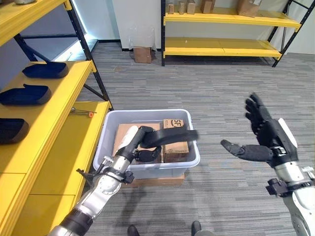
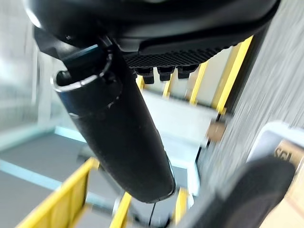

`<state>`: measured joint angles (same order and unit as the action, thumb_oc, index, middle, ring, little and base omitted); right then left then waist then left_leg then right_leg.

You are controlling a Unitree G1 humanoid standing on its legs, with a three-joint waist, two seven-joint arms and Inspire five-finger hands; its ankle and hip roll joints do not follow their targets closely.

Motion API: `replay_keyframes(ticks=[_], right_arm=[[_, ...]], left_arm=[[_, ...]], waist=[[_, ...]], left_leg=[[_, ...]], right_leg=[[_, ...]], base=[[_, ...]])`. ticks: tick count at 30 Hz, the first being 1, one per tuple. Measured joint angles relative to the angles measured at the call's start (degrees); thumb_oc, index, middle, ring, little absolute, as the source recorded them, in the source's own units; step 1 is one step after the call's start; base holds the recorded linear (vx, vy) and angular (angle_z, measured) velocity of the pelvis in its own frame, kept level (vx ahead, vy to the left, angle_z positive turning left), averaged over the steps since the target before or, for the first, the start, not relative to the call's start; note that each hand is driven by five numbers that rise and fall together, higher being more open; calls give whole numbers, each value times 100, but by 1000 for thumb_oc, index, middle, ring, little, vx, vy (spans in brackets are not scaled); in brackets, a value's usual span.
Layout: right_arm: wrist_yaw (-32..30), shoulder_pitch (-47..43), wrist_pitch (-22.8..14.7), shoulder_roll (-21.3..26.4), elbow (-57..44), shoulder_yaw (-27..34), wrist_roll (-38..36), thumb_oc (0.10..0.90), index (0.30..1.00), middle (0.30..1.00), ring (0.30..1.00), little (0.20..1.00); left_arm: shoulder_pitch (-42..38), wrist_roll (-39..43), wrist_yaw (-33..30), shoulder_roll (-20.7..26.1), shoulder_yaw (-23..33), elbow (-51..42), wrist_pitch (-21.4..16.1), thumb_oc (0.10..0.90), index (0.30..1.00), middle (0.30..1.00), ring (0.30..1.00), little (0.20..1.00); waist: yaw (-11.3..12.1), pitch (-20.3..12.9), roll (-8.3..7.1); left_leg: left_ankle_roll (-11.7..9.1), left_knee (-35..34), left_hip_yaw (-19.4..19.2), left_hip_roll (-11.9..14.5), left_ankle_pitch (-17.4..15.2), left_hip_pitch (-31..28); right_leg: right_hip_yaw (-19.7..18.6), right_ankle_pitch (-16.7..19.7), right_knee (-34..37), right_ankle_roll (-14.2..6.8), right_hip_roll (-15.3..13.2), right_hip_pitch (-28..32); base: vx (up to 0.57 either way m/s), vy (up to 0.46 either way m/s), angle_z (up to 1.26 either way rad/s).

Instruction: Move parts from the plastic box to the shelf.

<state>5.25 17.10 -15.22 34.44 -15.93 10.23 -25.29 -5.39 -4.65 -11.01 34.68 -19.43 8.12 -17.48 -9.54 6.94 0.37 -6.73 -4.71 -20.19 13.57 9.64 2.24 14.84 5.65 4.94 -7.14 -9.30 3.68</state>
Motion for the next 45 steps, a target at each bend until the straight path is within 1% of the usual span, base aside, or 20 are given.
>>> replay_keyframes(ticks=[7,13,20,24,26,29,30,31,32,34,35,36,37,38,39,41,42,43,44,45], right_arm=[[13,557,-11,-473,0,25,-76,900,1000,1000,1000,1000],[-149,758,-83,-1128,1,477,-75,900,1000,1000,1000,1000],[-286,685,-84,-1116,131,103,-68,900,1000,1000,1000,1000],[-309,436,-74,-971,317,-304,-64,900,1000,1000,1000,1000],[-339,134,-76,-737,325,-511,-66,900,1000,1000,1000,1000],[-325,-324,-84,-273,302,-775,-63,900,1000,1000,1000,1000],[-319,-408,-87,-163,286,-770,-44,900,1000,1000,1000,1000],[-331,-466,-91,-147,290,-719,-16,900,1000,1000,1000,1000],[-390,-479,-116,-120,276,-690,44,900,1000,1000,1000,1000],[-467,-531,-120,-157,305,-658,162,900,1000,1000,1000,1000],[-480,-545,-93,-178,312,-675,256,900,1000,1000,1000,1000],[-444,-550,-87,-210,312,-678,352,900,1000,1000,1000,1000],[-452,-545,-91,-238,290,-676,398,900,1000,1000,1000,1000],[-497,-564,-105,-221,295,-666,491,900,1000,1000,1000,1000],[-521,-529,-109,-262,291,-634,495,900,1000,1000,1000,1000],[-529,-569,-121,-296,282,-615,495,900,1000,1000,1000,1000],[-527,-446,-129,-328,241,-540,495,900,1000,1000,1000,1000],[-532,-304,-141,-356,194,-463,496,900,1000,1000,1000,1000],[-537,-263,-136,-352,221,-467,496,900,1000,1000,1000,1000],[-623,-128,-135,-368,208,-458,507,900,1000,1000,1000,1000]], left_arm=[[669,236,-19,5,635,-257,13,400,300,300,300,300],[1250,273,3,2,1081,-1101,-6,400,300,300,300,300],[1305,399,-5,-4,1120,-1345,-8,400,300,300,300,300],[1305,403,-38,8,1122,-1486,-12,400,300,300,300,300],[1332,428,-119,27,1145,-1595,-14,400,300,300,300,300],[1631,419,-116,150,1359,-1872,-19,400,300,300,300,300],[1676,406,-110,288,1365,-1956,-21,400,300,300,300,300],[1747,377,-89,327,1363,-1967,-21,400,300,300,300,300],[1811,375,-78,346,1317,-1957,-14,400,300,300,300,300],[1746,369,18,442,1260,-1917,-13,400,300,300,300,300],[1696,361,51,520,1255,-1887,-12,400,300,300,300,300],[1624,358,55,580,1255,-1849,-10,400,300,300,300,300],[1538,358,54,613,1255,-1811,-12,400,300,300,300,300],[1316,341,56,651,1206,-1702,-26,400,300,300,300,300],[1128,329,51,643,1121,-1647,-22,400,300,300,300,300],[780,318,43,662,1062,-1674,-53,400,300,300,300,300],[451,315,60,686,912,-1601,-45,400,300,300,300,300],[129,313,66,658,740,-1568,-49,400,300,300,300,300],[26,315,56,592,676,-1629,-52,400,300,300,300,300],[-287,209,49,497,518,-1640,-76,400,300,300,300,300]], waist=[[-17,-35,85],[-59,-56,147],[-35,-95,268],[102,-38,317],[253,159,417],[588,383,514],[653,424,438],[695,581,448],[732,674,464],[710,830,388],[752,873,310],[807,895,279],[790,959,160],[779,1017,58],[739,1027,16],[554,1048,-22],[446,1039,-43],[287,1030,13],[73,1001,103],[-71,929,260]], left_leg=[[0,-3,-61,-15,-37,-35],[-9,-2,-57,-60,-1,-41],[-19,56,53,-42,74,-106],[-80,245,154,171,104,-107],[-149,402,211,430,145,-129],[-398,535,398,821,437,36],[-507,673,521,939,644,241],[-401,557,553,980,1122,293],[28,370,398,938,1509,416],[-199,1038,-521,932,1179,778],[-199,1412,-898,923,915,804],[-226,1710,-1072,925,621,712],[-288,1807,-1013,900,461,574],[-246,2142,-824,842,163,360],[-411,2590,-759,897,-24,319],[-410,2984,-772,897,-321,195],[-438,3431,-927,939,-648,144],[-514,3769,-1051,992,-855,29],[-559,3721,-1018,1002,-921,-21],[-407,3865,-1374,1003,-1404,-308]], right_leg=[[-34,-18,0,-16,-23,0],[-32,-37,-1,-45,-68,18],[12,-77,-35,-34,23,122],[42,-307,-442,58,154,50],[45,-738,-1174,172,330,-167],[-14,-1419,-2565,593,615,-860],[-8,-1566,-2835,766,680,-1039],[185,-1653,-2940,884,674,-1027],[488,-1677,-2965,1066,590,-1014],[1016,-1539,-2761,1390,390,-1025],[1163,-1428,-2500,1533,321,-966],[1260,-1231,-2082,1631,304,-828],[1254,-1096,-1768,1588,366,-741],[1311,-922,-1619,1717,240,-683],[1460,-813,-1381,1638,224,-593],[1493,-775,-1016,1526,252,-658],[1969,-407,-752,1518,82,-554],[2505,-54,-538,1421,-17,-420],[2474,-140,-470,1127,77,-514],[2970,37,-414,889,-96,-597]], base=[[-1,-1,-4],[-7,-12,0],[-48,-92,5],[-117,-174,6],[-159,-278,-2],[-164,-307,-1],[-149,-132,50],[-158,-132,83],[-150,-175,113],[-81,-148,107],[-84,-140,72],[-150,-141,60],[-108,-132,73],[-107,-75,86],[-118,-47,99],[-133,-22,101],[-88,103,130],[-76,147,145],[-115,196,158],[-76,176,134]])
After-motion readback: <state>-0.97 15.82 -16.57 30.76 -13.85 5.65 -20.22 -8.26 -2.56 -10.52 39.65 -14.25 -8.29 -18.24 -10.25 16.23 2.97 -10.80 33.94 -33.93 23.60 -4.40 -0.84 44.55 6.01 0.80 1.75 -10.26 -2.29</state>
